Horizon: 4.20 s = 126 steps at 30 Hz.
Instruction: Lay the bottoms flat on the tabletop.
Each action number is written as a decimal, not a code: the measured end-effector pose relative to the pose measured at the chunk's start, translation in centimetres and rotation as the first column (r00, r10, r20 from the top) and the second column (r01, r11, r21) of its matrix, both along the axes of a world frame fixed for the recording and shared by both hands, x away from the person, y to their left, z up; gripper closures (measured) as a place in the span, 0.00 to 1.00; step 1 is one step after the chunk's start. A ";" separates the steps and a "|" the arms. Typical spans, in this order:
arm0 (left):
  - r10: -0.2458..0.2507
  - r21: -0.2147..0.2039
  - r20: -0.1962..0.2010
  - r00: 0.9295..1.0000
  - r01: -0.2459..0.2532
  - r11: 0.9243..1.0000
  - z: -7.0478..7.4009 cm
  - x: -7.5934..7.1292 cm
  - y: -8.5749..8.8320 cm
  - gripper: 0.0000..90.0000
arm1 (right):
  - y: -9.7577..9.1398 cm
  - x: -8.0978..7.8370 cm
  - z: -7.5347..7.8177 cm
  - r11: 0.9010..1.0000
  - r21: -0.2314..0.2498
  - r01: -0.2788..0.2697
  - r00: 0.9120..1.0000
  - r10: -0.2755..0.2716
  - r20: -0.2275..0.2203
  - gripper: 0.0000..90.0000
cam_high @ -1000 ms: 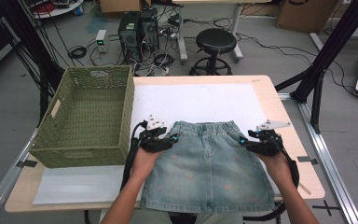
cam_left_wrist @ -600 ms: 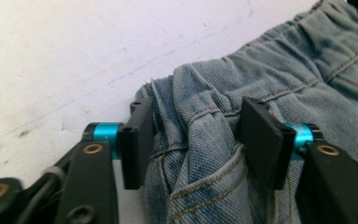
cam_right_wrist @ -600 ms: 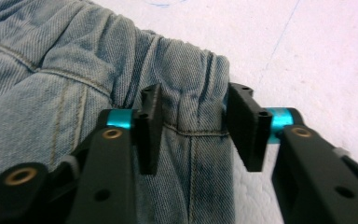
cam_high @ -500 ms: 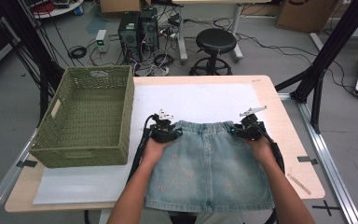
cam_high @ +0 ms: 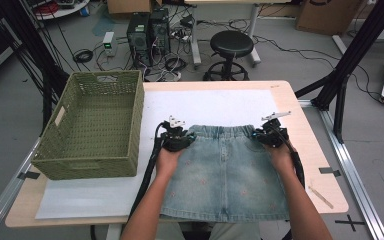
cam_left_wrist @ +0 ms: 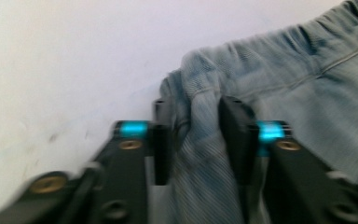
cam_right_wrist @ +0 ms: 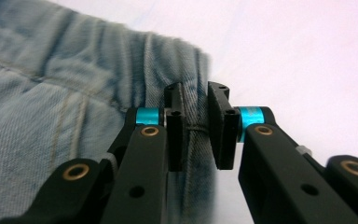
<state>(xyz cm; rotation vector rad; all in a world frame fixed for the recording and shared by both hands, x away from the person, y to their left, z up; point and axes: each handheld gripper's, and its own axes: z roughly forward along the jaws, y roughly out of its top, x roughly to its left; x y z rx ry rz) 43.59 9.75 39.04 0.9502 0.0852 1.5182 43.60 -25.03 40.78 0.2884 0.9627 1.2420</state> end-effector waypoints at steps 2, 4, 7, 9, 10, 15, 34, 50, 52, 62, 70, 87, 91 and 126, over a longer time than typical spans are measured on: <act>-0.049 -0.031 0.028 0.998 0.050 0.998 0.0 -0.8 0.9 0.55 | -0.2 0.0 -0.1 1.000 0.001 -0.024 1.000 0.024 0.014 0.78; -0.075 -0.053 0.100 0.992 0.081 0.995 -0.1 -1.9 1.6 0.53 | -0.6 -0.3 -0.1 0.998 0.013 -0.061 0.998 0.060 0.012 0.65; -0.121 -0.031 0.072 0.990 0.123 0.992 0.8 -2.3 1.8 0.53 | -1.2 -0.5 0.0 0.993 0.047 -0.106 0.994 0.105 0.025 0.54; -0.104 -0.030 0.018 0.994 0.104 0.994 1.5 -1.8 1.5 0.53 | -1.6 -0.6 0.1 0.985 0.075 -0.154 0.988 0.152 0.039 0.53; -0.109 -0.032 -0.017 0.994 0.109 0.994 1.9 -1.3 1.3 0.55 | -1.8 -0.7 0.2 0.981 0.087 -0.175 0.984 0.171 0.046 0.53; -0.104 0.010 -0.122 0.987 0.106 0.994 2.5 0.3 0.4 0.67 | -2.0 -0.1 0.6 0.982 0.087 -0.169 0.985 0.171 -0.010 0.56; -0.083 -0.049 -0.003 0.997 0.083 0.995 1.6 -0.5 0.4 0.83 | -0.9 -0.6 0.5 0.998 -0.013 -0.060 0.998 0.060 -0.033 0.88; -0.134 -0.059 0.119 0.984 0.141 0.988 1.7 -2.3 1.5 0.59 | -2.2 -1.6 0.2 0.990 0.062 -0.126 0.988 0.120 0.101 0.62; -0.139 -0.049 0.053 0.989 0.142 0.989 2.1 -1.6 1.3 0.60 | -2.7 -1.6 0.2 0.984 0.074 -0.160 0.985 0.154 0.079 0.61; -0.121 -0.008 -0.132 0.984 0.122 0.993 2.6 1.1 0.7 0.78 | -2.3 1.0 0.3 0.998 0.030 -0.055 0.995 0.058 -0.077 0.81; -0.045 -0.096 0.049 0.998 0.050 0.994 1.6 -1.2 0.9 0.93 | -2.3 -0.1 0.0 0.999 0.027 0.021 1.000 -0.021 -0.002 0.98; -0.095 -0.144 0.120 0.988 0.112 0.983 2.5 -2.9 2.4 0.59 | -2.1 -1.5 2.5 0.983 0.167 -0.074 0.994 0.060 0.090 0.66; -0.094 -0.142 0.018 0.995 0.095 0.985 2.6 -2.2 2.3 0.59 | -2.8 -1.1 1.6 0.987 0.095 -0.130 0.991 0.127 0.037 0.61; -0.066 -0.095 -0.062 0.996 0.060 0.994 0.5 0.6 2.3 0.91 | -5.6 1.0 -1.4 0.998 0.043 -0.045 0.998 0.047 -0.047 0.94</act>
